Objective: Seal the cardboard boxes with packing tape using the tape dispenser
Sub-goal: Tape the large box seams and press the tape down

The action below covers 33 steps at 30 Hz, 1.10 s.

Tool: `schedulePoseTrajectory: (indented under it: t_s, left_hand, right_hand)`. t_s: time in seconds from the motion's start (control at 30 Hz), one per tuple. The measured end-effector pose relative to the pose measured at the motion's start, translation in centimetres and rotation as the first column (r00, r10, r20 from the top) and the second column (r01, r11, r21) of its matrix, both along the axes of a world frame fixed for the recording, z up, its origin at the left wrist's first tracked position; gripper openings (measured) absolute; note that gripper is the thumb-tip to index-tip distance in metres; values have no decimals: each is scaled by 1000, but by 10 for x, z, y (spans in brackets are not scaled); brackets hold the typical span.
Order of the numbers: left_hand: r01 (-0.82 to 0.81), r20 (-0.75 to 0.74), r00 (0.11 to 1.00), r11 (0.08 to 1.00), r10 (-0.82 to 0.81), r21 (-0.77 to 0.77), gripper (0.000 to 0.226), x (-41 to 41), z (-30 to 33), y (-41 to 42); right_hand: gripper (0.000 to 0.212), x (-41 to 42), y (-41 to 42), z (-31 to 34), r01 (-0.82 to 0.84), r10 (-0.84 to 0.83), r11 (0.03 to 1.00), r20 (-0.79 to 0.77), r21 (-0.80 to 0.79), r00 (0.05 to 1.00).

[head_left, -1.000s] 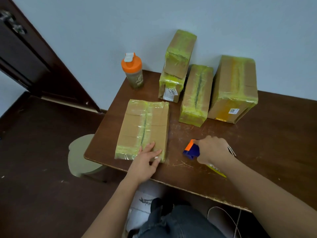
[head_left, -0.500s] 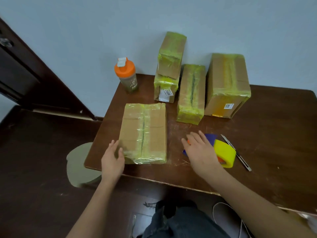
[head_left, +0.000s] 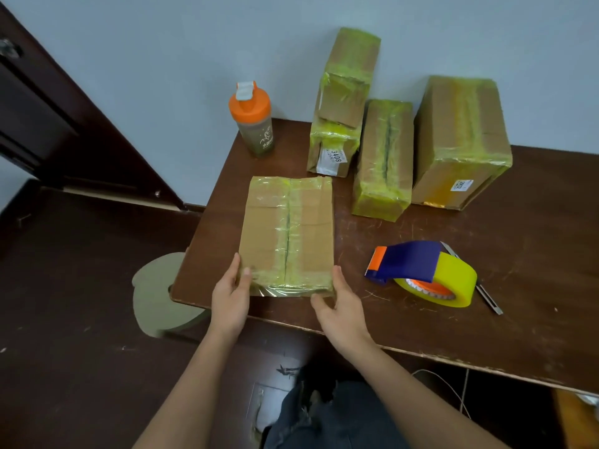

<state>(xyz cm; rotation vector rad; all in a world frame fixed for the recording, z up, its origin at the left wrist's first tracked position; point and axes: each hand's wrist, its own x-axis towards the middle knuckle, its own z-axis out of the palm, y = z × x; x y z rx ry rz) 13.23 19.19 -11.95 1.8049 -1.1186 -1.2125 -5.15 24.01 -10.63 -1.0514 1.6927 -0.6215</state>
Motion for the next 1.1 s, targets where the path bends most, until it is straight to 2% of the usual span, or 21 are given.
schedulePoseTrajectory:
  t_s: [0.13, 0.23, 0.33, 0.4, 0.47, 0.53, 0.6, 0.67, 0.77, 0.93, 1.1]
  left_hand:
    - [-12, -13, 1000, 1000, 12, -6, 54, 0, -6, 6]
    - [6, -63, 998, 1000, -7, -3, 61, -1, -9, 22]
    - [63, -111, 991, 997, -68, -48, 62, 8, -11, 32]
    - [159, -22, 986, 979, -163, -126, 56, 17, -15, 32]
    - [244, 141, 965, 950, -219, -194, 48, 23, -20, 29]
    - [325, 241, 934, 903, -262, -281, 40, 24, -25, 24]
    - [426, 308, 894, 833, -327, -352, 36, 22, -30, 20]
    - [467, 318, 876, 801, -362, -374, 36, 21, -36, 17]
    - [494, 342, 862, 771, -374, -401, 39, 22, -44, 17]
    - [518, 401, 844, 734, -356, -440, 41, 24, -53, 17]
    - [485, 413, 862, 717, -294, -501, 35, 21, -58, 17]
  right_hand:
    - [86, 4, 1, -7, -12, 13, 1000, -57, 5, 998]
    - [88, -4, -12, -6, -14, 18, 997, -52, 73, 999]
    - [90, -21, -21, -5, -112, 115, 989, -24, 94, 993]
    - [89, -30, -18, -10, -173, 171, 985, -68, -18, 983]
    - [79, -32, -14, -20, -218, 186, 956, -168, -195, 968]
    - [69, -27, -14, -31, -241, 180, 914, -205, -326, 962]
    - [57, -17, -17, -39, -266, 176, 861, -236, -433, 956]
    - [45, -9, -22, -49, -291, 181, 799, -252, -526, 951]
    - [33, -1, -25, -61, -319, 182, 757, -284, -571, 941]
    - [36, -1, -26, -78, -400, 157, 651, -401, -645, 902]
    - [32, 0, -27, -81, -374, 110, 644, -404, -667, 908]
